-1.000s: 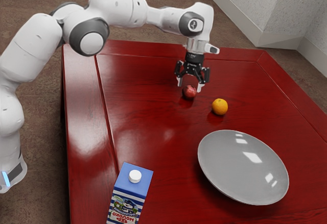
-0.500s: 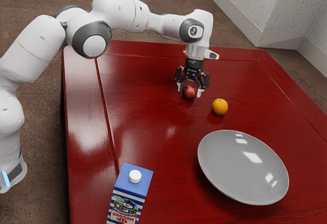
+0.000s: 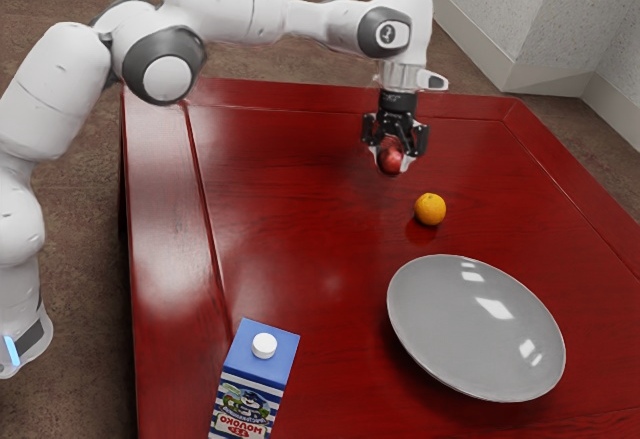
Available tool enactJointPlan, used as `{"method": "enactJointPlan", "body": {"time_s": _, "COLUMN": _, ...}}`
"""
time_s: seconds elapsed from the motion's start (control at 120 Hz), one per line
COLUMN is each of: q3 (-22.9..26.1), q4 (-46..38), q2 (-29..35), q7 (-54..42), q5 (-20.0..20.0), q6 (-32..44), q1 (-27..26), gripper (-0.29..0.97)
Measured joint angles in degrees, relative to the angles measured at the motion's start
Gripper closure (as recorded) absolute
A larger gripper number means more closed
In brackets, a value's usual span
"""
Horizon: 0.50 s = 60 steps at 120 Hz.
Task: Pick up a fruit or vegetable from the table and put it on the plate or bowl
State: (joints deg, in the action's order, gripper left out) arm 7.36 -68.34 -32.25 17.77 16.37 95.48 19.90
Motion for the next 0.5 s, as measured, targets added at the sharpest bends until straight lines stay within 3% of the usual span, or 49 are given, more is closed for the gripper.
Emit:
{"method": "enactJointPlan", "body": {"time_s": 0.075, "q3": -0.01, "q4": -0.34, "q2": 4.13, "q7": 0.69, "q5": -0.16, "q6": 0.02, "q1": -3.08, "gripper": 0.34}}
{"method": "enactJointPlan", "body": {"time_s": 0.217, "q3": -0.04, "q4": 0.29, "q2": 7.72, "q7": 2.86, "q5": -0.35, "q6": 0.62, "q1": -15.03, "gripper": 0.34}}
{"method": "enactJointPlan", "body": {"time_s": 0.367, "q3": 0.06, "q4": 0.67, "q2": 7.42, "q7": 5.52, "q5": -0.40, "q6": 3.25, "q1": -24.53, "gripper": 0.34}}
{"method": "enactJointPlan", "body": {"time_s": 0.5, "q3": 1.94, "q4": 2.04, "q2": 4.56, "q7": 7.90, "q5": -0.36, "q6": 6.10, "q1": -29.05, "gripper": 0.34}}
